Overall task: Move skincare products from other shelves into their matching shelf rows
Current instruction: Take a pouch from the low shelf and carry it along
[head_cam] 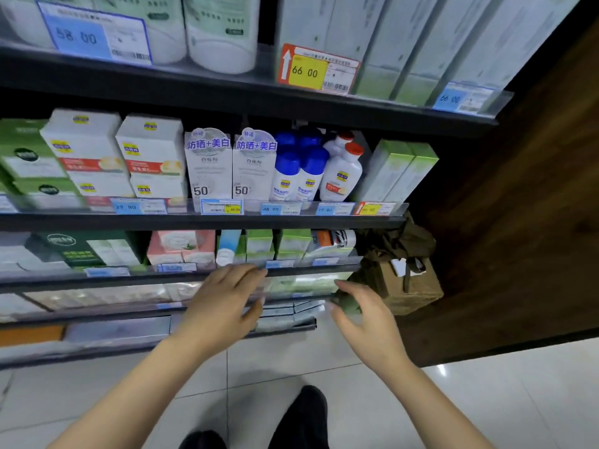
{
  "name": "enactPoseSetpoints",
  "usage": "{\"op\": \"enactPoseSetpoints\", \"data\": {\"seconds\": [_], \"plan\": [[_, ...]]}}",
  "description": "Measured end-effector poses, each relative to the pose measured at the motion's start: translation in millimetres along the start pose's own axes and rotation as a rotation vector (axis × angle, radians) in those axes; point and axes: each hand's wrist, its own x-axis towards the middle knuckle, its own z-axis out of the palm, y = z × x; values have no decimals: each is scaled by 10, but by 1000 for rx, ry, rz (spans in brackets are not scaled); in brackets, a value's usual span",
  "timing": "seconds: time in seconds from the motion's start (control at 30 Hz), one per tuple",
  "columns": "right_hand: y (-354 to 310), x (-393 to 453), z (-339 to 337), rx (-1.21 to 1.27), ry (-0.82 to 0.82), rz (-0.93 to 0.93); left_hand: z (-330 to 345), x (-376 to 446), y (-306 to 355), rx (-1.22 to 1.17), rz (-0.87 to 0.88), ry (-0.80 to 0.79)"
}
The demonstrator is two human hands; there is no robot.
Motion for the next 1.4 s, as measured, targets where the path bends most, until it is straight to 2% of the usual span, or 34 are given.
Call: {"op": "enactPoseSetpoints", "data": {"seconds": [0.23,0.4,0.63,0.97,1.17,1.27,1.4], "plan": [[916,550,-385,-79,-117,-148,568,618,561,36,-136,32],[1526,921,-544,-296,-183,-278,1021,850,953,84,-249,-32],[1879,1507,-486,-526,-398,-393,1348,951,1317,152,-415,-80],[1970,2183,76,-774,-347,-565,1467,816,1372,131,-611,-51],[1932,2360,342,-770,-411,-472,1518,630,1350,145,-660,-23],[1993,2276,292,-761,-370,-508,1526,504,1326,127,-685,-23],[2085,2008,153,-612,-283,-531,1442,291,1303,114,-676,-79]]}}
